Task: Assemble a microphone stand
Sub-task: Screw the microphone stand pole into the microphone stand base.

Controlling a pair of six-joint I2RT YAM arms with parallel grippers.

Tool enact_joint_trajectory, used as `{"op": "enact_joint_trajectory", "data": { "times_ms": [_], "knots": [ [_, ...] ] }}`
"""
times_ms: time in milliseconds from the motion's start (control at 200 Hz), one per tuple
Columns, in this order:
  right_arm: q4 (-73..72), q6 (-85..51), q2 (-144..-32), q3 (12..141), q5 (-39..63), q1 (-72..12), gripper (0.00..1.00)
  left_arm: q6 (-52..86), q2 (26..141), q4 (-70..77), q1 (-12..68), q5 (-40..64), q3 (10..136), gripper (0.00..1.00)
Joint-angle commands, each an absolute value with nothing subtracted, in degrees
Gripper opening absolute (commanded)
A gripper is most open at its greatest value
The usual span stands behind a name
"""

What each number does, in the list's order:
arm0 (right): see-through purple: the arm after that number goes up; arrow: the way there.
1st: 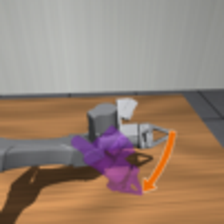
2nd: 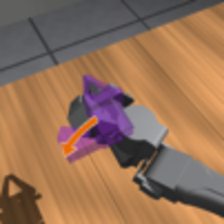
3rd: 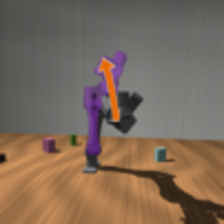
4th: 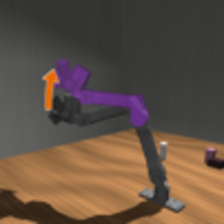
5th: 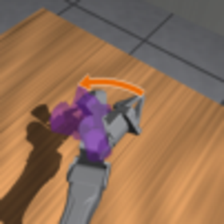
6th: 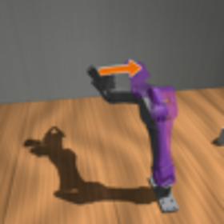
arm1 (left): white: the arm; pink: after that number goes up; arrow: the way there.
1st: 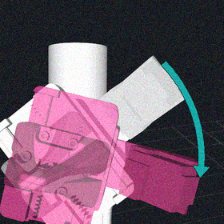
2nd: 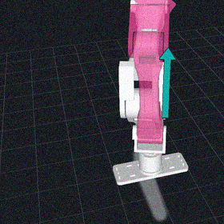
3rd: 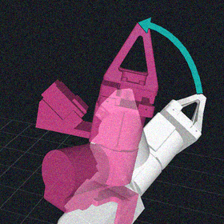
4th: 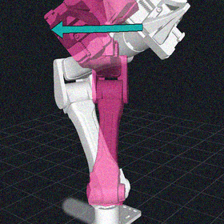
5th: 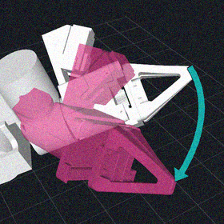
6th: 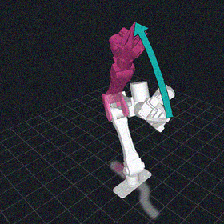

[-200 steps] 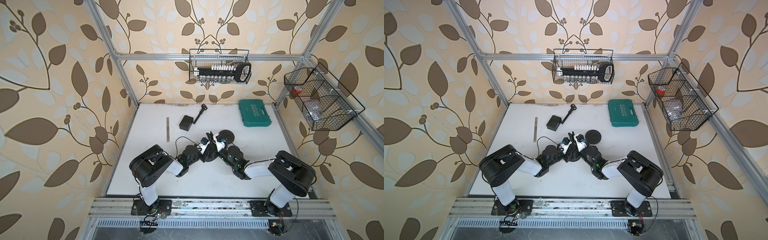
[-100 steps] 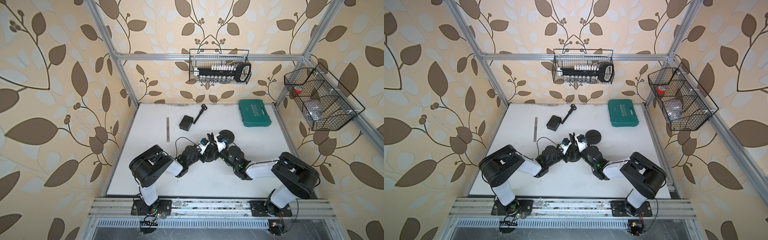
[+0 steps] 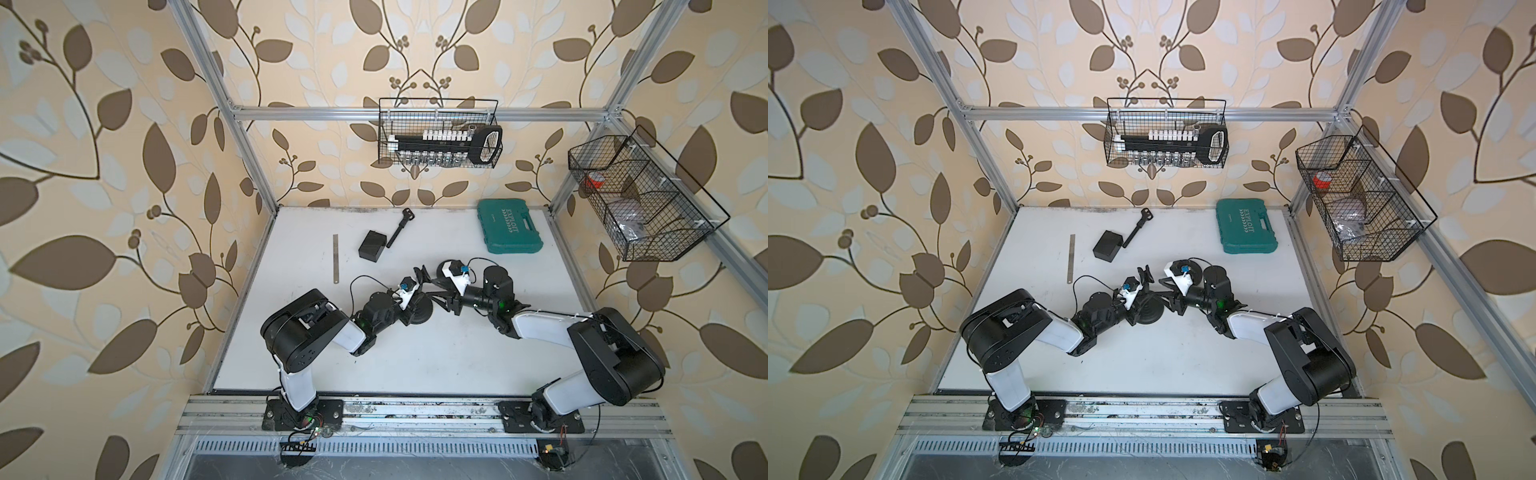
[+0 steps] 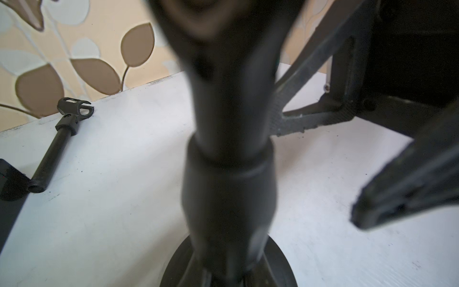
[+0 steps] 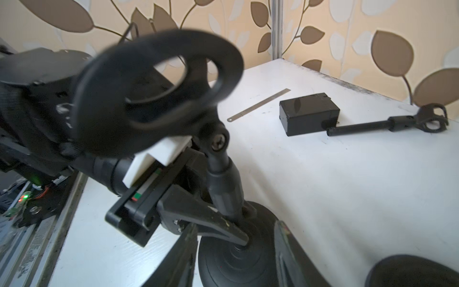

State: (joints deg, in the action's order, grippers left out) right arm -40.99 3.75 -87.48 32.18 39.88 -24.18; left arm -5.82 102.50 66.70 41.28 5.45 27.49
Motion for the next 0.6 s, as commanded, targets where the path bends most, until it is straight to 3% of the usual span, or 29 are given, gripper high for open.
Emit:
{"op": "enact_joint_trajectory", "data": {
  "times_ms": [0, 290, 595],
  "knots": [
    [-36.33, 7.44, -89.34, 36.51, 47.27, -24.07, 0.52, -5.89, 103.98, 65.01, 41.66, 5.58, 26.89, 0.10],
    [-35.48, 8.27, -95.84, 42.72, 50.83, -24.03, 0.51, -5.91, 104.41, 64.87, 41.66, 5.71, 27.06, 0.10],
    [-38.89, 6.56, -99.22, 43.83, 50.67, -24.07, 0.35, -6.32, 104.52, 63.98, 41.66, 5.51, 27.68, 0.10]
  ]
}}
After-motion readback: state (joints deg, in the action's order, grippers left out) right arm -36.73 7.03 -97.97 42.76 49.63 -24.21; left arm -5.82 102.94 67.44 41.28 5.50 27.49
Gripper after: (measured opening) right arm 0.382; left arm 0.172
